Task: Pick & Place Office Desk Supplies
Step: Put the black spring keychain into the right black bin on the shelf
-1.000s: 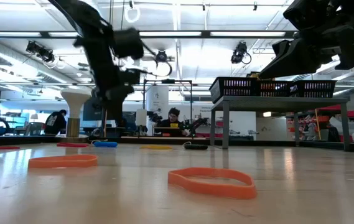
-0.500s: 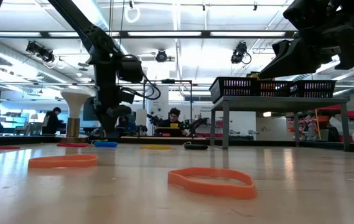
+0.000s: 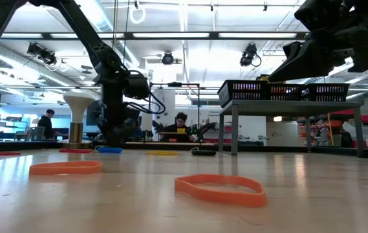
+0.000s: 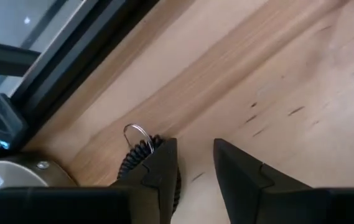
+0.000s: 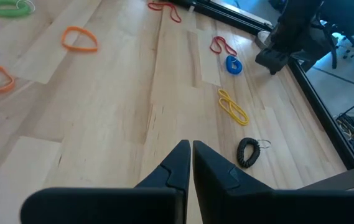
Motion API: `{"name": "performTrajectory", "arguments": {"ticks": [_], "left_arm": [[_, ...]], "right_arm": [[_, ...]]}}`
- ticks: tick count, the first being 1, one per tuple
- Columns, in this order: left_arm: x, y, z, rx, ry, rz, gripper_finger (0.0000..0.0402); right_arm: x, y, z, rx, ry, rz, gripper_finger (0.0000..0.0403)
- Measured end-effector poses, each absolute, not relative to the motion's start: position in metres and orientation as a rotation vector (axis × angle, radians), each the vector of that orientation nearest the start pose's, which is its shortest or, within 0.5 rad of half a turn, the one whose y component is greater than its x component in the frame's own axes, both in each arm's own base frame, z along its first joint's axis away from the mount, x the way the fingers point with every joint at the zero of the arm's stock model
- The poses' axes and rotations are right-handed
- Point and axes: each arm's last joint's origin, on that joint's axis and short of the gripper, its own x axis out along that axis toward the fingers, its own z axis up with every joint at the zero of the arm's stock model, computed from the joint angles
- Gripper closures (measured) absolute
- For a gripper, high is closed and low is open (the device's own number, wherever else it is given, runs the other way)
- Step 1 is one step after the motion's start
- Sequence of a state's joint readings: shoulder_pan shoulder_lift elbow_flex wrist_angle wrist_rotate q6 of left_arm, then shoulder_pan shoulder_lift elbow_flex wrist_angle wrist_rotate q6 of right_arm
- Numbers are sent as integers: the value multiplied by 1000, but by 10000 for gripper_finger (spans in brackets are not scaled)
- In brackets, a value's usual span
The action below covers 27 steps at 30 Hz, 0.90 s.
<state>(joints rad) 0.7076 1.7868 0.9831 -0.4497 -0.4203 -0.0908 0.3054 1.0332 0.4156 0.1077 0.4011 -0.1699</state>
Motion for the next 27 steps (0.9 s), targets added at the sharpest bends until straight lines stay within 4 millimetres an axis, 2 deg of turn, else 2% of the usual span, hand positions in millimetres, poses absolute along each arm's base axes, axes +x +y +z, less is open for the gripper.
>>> {"name": "performTrajectory", "arguments": {"ticks": [6,21,27], "left_arm": [[234,207,140,-218,1312,1038,287],[228,204,141,-222,1386,1026,286],[227,208,141,-239,1362,1033,286]], "right_arm": [[196,50,191,-343,487,-53,375],[196,50,191,-343,487,-53,375],[196,50,191,-343,487,-53,375]]}}
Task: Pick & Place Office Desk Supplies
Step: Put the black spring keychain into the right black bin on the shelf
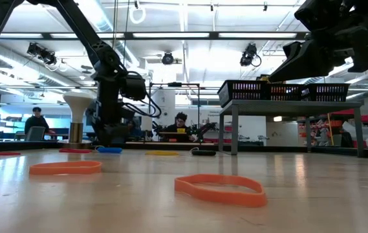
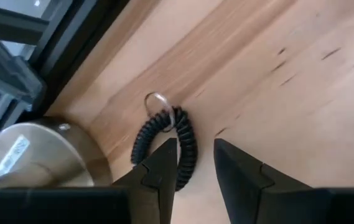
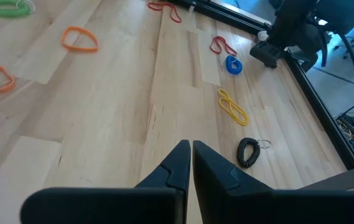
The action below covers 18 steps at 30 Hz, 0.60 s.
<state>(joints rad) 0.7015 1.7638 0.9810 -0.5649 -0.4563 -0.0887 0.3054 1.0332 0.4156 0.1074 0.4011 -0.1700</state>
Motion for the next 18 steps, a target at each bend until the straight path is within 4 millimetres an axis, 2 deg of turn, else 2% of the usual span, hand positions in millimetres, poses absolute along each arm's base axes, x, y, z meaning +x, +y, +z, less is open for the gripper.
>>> {"name": "performTrajectory", "arguments": {"ticks": [8,18], "left_arm": [[223,216,142,-251,1330,1068,286],[219,220,141,-340,1312,995,287]], "right_arm": [[196,50,191,-343,487,-52,375],[196,50,191,-343,487,-53,375]]}}
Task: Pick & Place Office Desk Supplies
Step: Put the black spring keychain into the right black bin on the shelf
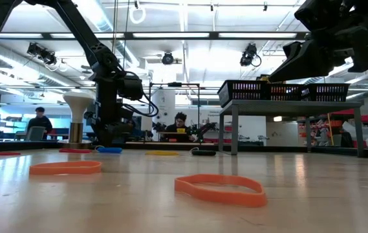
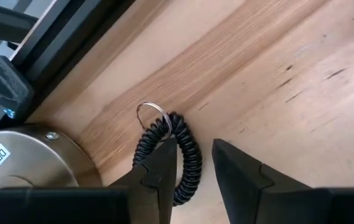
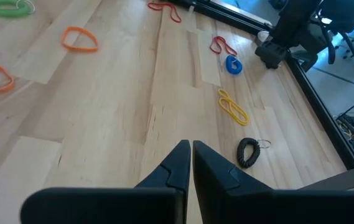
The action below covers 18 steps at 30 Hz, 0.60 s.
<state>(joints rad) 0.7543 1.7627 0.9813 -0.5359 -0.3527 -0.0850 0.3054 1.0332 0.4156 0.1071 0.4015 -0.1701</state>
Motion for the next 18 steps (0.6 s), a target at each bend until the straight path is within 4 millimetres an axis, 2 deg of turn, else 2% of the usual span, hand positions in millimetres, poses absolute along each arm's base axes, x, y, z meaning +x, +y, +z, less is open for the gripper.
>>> {"name": "performTrajectory", "arguments": {"ticks": [8,14,18], "left_arm": [[218,217,140,-362,1341,961,293],[219,215,140,-367,1355,876,348],[226,204,140,-293,1403,764,384]], "right_arm": [[196,50,191,-344,487,-52,375],[196,50,191,-343,487,-53,375],[196,50,191,-344,487,-53,375]]}}
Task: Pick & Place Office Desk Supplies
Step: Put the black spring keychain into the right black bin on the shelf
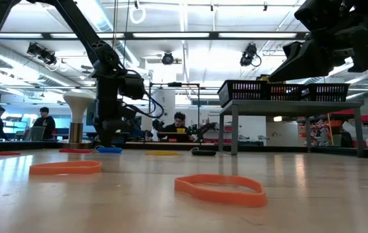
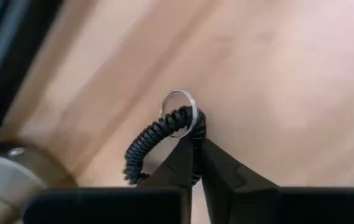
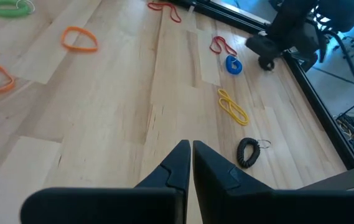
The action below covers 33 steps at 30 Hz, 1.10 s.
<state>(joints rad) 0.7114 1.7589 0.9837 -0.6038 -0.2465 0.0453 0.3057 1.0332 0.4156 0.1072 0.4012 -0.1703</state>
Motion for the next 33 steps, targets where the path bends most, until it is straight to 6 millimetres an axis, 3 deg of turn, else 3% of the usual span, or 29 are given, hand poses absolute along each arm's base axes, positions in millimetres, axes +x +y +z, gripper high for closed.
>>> {"name": "performTrajectory", "arguments": {"ticks": [6,14,20,27,33], "left_arm": [[246,165,155,-182,1393,500,383],[279,96,194,10,1185,301,383],[314,43,198,24,946,193,382],[364,-16,171,25,640,142,382],[384,-28,131,-51,569,154,381]], "right_arm": [[196,50,191,-344,487,-53,375],[196,50,191,-344,487,-53,375],[196,50,191,-343,487,-53,375],[196,50,191,-346,489,-52,375],[196,50,191,-344,488,-52,375]]}}
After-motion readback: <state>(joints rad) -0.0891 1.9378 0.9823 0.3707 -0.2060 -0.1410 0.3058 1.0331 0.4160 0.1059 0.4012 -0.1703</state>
